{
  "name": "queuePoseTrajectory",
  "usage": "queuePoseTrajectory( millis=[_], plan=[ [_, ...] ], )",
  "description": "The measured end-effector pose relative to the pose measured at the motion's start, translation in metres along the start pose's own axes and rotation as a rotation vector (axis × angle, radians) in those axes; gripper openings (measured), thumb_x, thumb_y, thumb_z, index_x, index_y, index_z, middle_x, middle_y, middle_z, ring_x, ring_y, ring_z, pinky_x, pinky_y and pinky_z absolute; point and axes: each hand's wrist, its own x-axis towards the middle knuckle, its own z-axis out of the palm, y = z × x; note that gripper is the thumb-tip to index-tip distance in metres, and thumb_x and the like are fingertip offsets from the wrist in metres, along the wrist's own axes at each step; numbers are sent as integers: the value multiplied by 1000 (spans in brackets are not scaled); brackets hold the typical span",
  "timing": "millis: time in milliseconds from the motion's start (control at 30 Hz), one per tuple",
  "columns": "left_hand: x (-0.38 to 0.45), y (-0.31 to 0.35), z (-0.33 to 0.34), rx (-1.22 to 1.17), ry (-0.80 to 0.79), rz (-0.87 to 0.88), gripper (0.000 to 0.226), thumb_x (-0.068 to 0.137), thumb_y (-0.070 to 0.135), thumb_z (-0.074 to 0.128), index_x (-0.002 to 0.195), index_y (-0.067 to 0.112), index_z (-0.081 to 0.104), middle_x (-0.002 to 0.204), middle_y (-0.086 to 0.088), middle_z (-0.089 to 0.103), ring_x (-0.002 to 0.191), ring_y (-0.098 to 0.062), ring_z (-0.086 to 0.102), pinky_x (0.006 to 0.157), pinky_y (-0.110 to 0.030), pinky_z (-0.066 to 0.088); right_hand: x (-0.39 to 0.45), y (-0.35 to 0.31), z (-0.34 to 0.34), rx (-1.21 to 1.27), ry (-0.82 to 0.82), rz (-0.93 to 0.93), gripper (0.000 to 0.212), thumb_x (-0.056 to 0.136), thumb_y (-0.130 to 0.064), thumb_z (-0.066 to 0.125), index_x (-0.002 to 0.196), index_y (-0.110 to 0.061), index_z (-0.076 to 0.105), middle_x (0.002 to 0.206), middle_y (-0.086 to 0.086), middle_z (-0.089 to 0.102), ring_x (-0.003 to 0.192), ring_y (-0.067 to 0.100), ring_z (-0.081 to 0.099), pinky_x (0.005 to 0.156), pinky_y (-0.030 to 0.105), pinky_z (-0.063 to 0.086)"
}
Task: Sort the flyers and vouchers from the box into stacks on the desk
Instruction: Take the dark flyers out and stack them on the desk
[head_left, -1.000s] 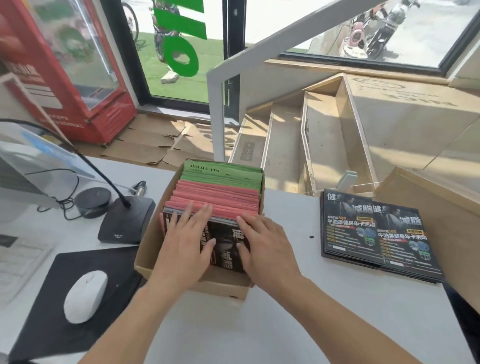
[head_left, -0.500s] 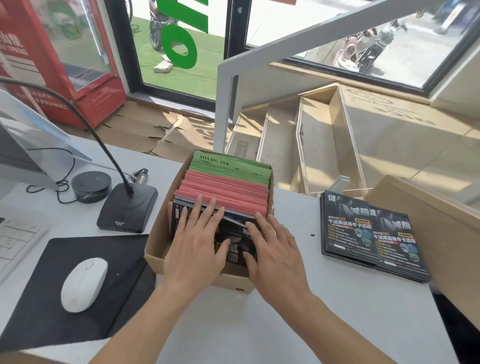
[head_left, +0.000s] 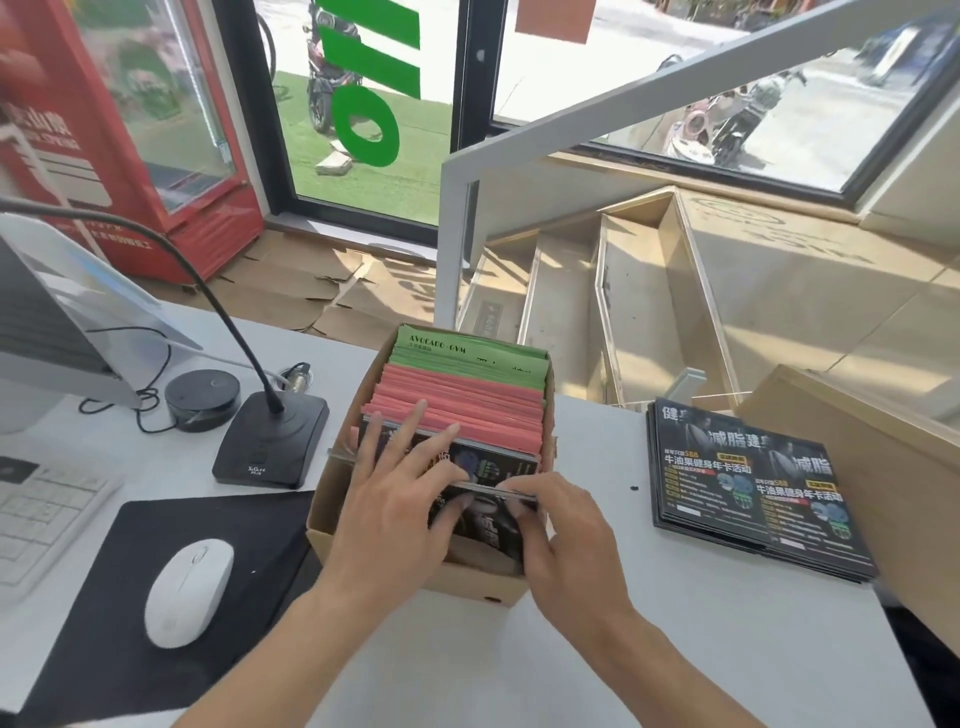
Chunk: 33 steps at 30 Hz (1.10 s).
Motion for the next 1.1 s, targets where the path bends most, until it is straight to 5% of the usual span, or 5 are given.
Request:
queuePoseTrajectory(
  millis=[167,467,733,867,1100],
  plan=[
    [31,30,-85,-28,-155,51,16,96,40,57,85,32,49,80,18,60,77,-8,56,66,-29,42,35,-40,-59,567,34,199,29,82,-9,80,90,-33,65,85,-3,72,80,25,68,76,39,56],
    [50,101,-40,-1431,-34,-811,19,100,29,59,117,36,65,108,-10,76,96,-38,74,86,-64,56,22,13,-132,884,-244,513,38,83,-20,70,120,-18,61,106,15,75,102,34,71,82,38,58],
    [38,164,66,-1226,-130,-609,26,100,19,62,111,41,70,112,6,75,111,-16,68,99,-42,52,-49,90,-150,395,77,661,16,90,-14,73,95,-29,69,90,-5,75,87,16,70,73,26,55],
    [26,194,101,-1122,-287,-479,29,94,28,62,120,18,69,117,2,74,118,-18,64,108,-54,43,-81,124,-172,315,226,704,21,87,-10,76,85,-31,74,82,-11,75,78,6,68,63,12,46],
    [14,226,133,-1062,-349,-463,18,103,19,56,116,30,62,112,20,72,116,-4,61,96,-35,48,-110,159,-190,268,120,753,10,95,-21,68,95,-30,67,93,-22,71,92,-2,65,71,13,47]
  ],
)
